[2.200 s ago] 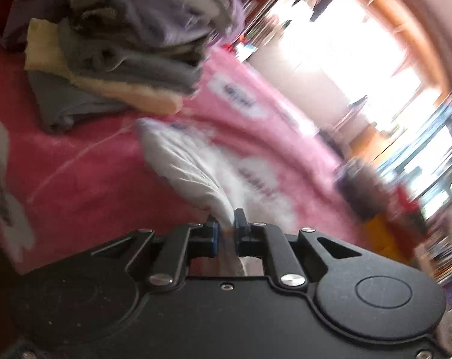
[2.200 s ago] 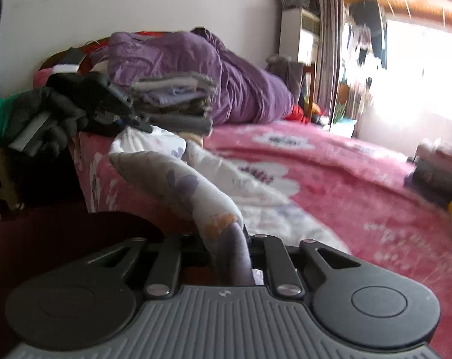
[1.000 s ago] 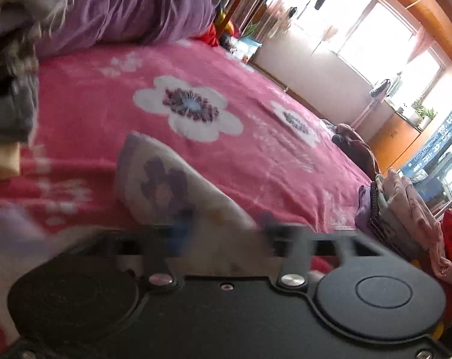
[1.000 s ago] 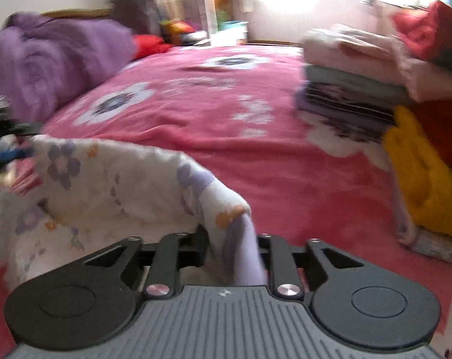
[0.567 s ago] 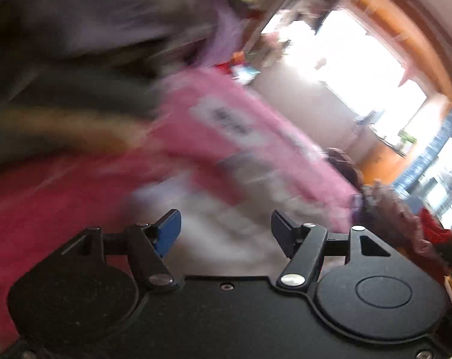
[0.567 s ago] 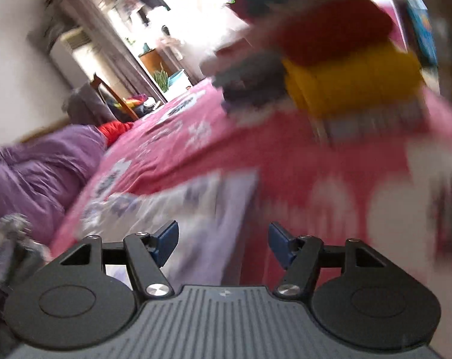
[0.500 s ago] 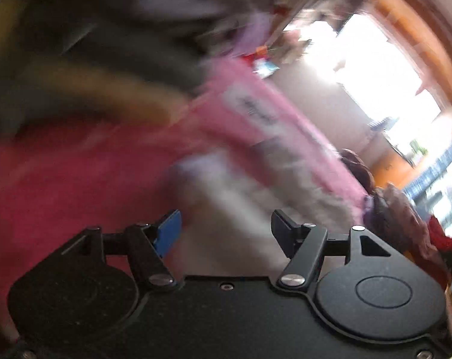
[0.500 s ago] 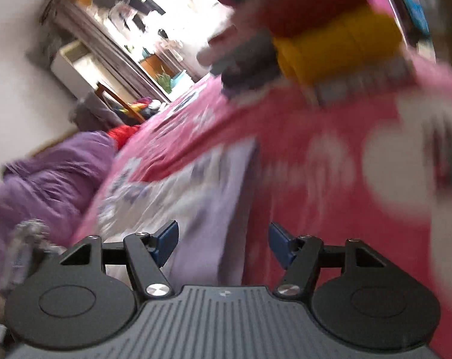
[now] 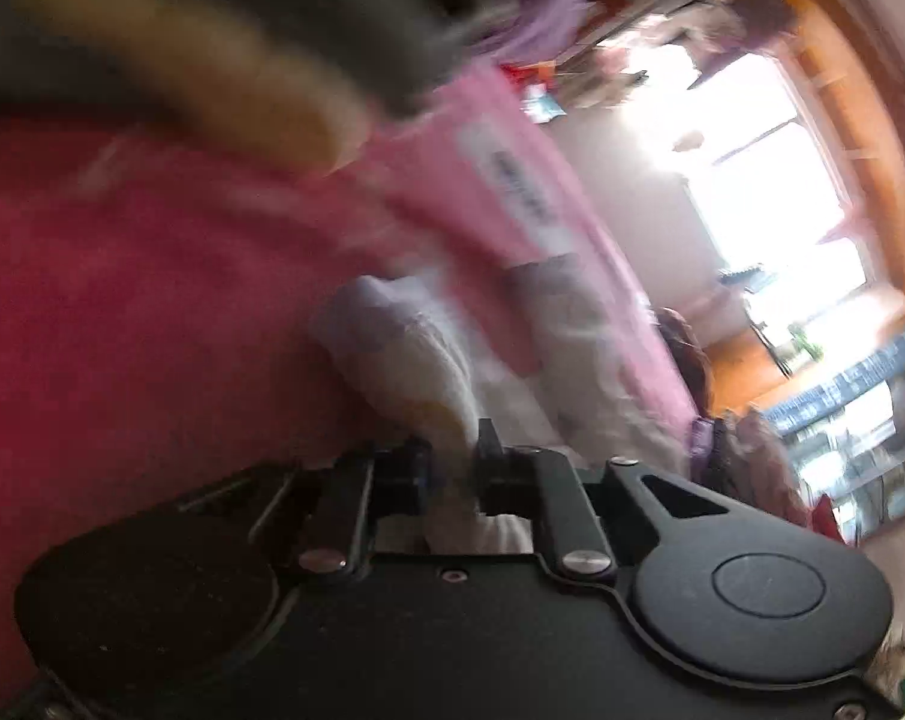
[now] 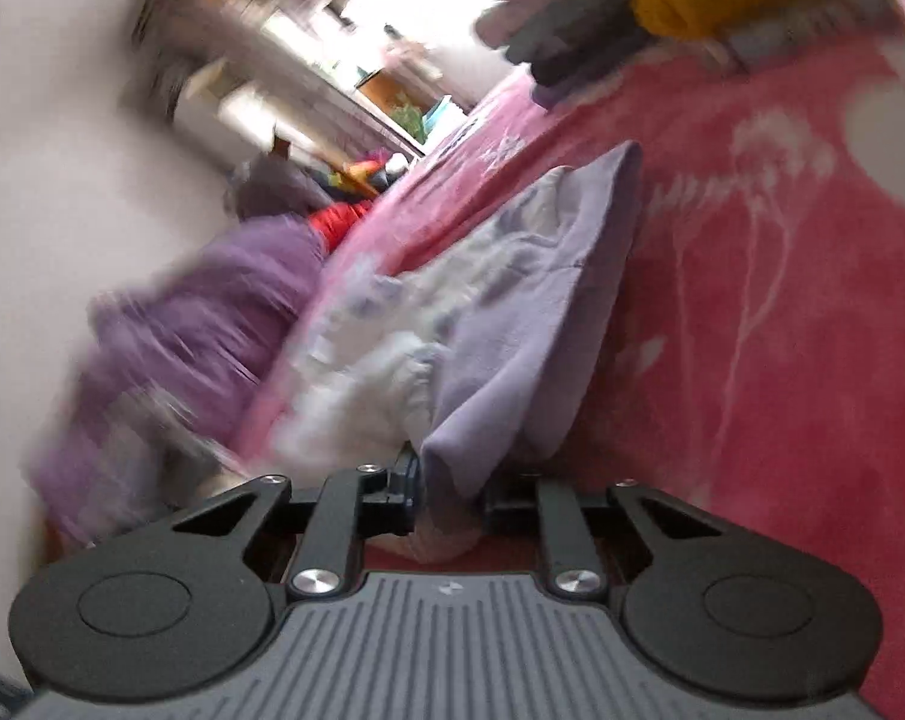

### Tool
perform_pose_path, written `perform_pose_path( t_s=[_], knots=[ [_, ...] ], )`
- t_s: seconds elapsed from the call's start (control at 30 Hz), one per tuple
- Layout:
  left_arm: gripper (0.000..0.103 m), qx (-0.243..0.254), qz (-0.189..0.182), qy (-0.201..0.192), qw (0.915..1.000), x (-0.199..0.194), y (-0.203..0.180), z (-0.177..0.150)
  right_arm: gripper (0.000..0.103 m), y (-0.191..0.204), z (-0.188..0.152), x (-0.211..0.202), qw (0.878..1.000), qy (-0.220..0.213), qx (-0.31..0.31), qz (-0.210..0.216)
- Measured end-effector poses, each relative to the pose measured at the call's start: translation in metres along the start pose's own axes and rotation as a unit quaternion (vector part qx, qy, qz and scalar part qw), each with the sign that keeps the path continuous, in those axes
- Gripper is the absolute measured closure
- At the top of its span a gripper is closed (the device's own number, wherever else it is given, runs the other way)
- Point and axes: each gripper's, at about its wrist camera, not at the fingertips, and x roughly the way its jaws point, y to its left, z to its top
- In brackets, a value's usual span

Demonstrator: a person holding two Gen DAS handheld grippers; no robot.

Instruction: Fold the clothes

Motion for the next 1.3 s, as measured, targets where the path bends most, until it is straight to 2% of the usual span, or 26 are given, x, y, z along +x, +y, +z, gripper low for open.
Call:
perform_pose_path(
  t_s=[0.17,0.27,0.33,0.37,0.4,0.43,0.47,0.57,0.6,0.63,0.67,0.7,0.73,0.77,0.8,0.83,0.87,0.9,0.93,0.97,1.0,1.03,1.1,1.17,1.2,1.3],
  knots=[
    [0.094,0.048,0.010,0.003,0.9988,-0.043,-0.025,0.001,0.085,-0.004,-0.012,-0.035,0.997,0.032,0.066,-0.020],
    [0.089,0.077,0.022,0.008,0.9968,-0.063,-0.035,-0.001,0.078,-0.006,-0.019,-0.056,0.992,0.052,0.106,-0.033],
    [0.081,0.076,0.092,0.047,0.9917,-0.040,-0.004,-0.018,0.076,-0.013,-0.024,-0.068,0.988,0.054,0.142,-0.019],
    [0.081,0.068,0.104,0.058,0.9906,-0.039,0.013,-0.025,0.062,-0.014,-0.024,-0.075,0.988,0.043,0.150,-0.008],
    [0.075,0.059,0.077,0.043,0.9943,-0.046,0.023,-0.030,0.041,-0.011,-0.022,-0.082,0.989,0.026,0.143,-0.014],
    [0.065,0.055,0.057,0.031,0.9964,-0.052,0.028,-0.033,0.033,-0.008,-0.020,-0.087,0.991,0.009,0.131,-0.027],
    [0.063,0.051,0.050,0.030,0.9970,-0.051,0.027,-0.034,0.028,-0.007,-0.018,-0.087,0.992,0.002,0.126,-0.030],
    [0.061,0.041,0.030,0.026,0.9984,-0.051,0.026,-0.037,0.027,-0.005,-0.013,-0.068,0.991,0.012,0.136,-0.004],
    [0.064,0.039,0.024,0.026,0.9986,-0.049,0.025,-0.037,0.028,-0.001,-0.014,-0.058,0.991,0.016,0.134,0.008],
    [0.076,0.039,0.019,0.027,0.9987,-0.046,0.021,-0.034,0.029,0.001,-0.016,-0.049,0.990,0.024,0.140,0.025],
    [0.086,0.039,0.011,0.024,0.9989,-0.047,0.017,-0.030,0.045,0.003,-0.020,-0.041,0.987,0.033,0.153,0.042],
    [0.091,0.039,0.003,0.021,0.9990,-0.047,0.012,-0.026,0.080,0.005,-0.025,-0.034,0.983,0.042,0.166,0.059],
    [0.092,0.038,-0.006,0.017,0.9991,-0.049,0.007,-0.021,0.087,0.006,-0.029,-0.026,0.979,0.052,0.180,0.076],
    [0.092,0.035,-0.016,0.008,0.9992,-0.053,-0.002,-0.014,0.087,0.003,-0.038,-0.022,0.969,0.059,0.216,0.109],
    [0.092,0.033,-0.027,0.000,0.9991,-0.059,-0.011,-0.007,0.088,-0.002,-0.049,-0.024,0.948,0.062,0.271,0.155],
    [0.092,0.034,-0.041,-0.009,0.9985,-0.069,-0.020,-0.001,0.088,0.001,-0.054,-0.031,0.938,0.061,0.293,0.175],
    [0.092,0.043,-0.047,-0.018,0.9978,-0.079,-0.029,0.003,0.088,0.005,-0.059,-0.037,0.938,0.062,0.294,0.175],
    [0.092,0.059,-0.037,-0.021,0.9974,-0.080,-0.034,0.007,0.088,0.005,-0.063,-0.041,0.941,0.067,0.292,0.156],
    [0.092,0.075,-0.027,-0.023,0.9966,-0.081,-0.038,0.010,0.087,0.001,-0.066,-0.039,0.949,0.079,0.284,0.110],
    [0.092,0.089,-0.013,-0.025,0.9956,-0.081,-0.040,0.012,0.077,-0.004,-0.069,-0.037,0.955,0.091,0.275,0.063],
    [0.086,0.101,0.012,-0.021,0.9945,-0.077,-0.033,0.008,0.077,-0.008,-0.072,-0.037,0.957,0.097,0.272,0.038],
    [0.073,0.113,0.037,-0.018,0.9927,-0.072,-0.026,0.004,0.075,-0.008,-0.072,-0.043,0.958,0.094,0.268,0.041],
    [0.069,0.137,0.087,-0.011,0.9866,-0.064,-0.012,-0.003,0.047,0.004,-0.066,-0.062,0.970,0.079,0.227,0.034],
    [0.062,0.158,0.131,-0.010,0.9787,-0.059,0.001,-0.011,0.034,0.013,-0.054,-0.083,0.984,0.042,0.175,0.007],
    [0.055,0.159,0.132,-0.027,0.9779,-0.069,0.004,-0.017,0.033,0.013,-0.047,-0.088,0.987,0.026,0.160,-0.003],
    [0.055,0.164,0.131,-0.051,0.9763,-0.087,0.000,-0.037,0.033,0.003,-0.024,-0.083,0.990,-0.004,0.140,-0.026]
  ],
)
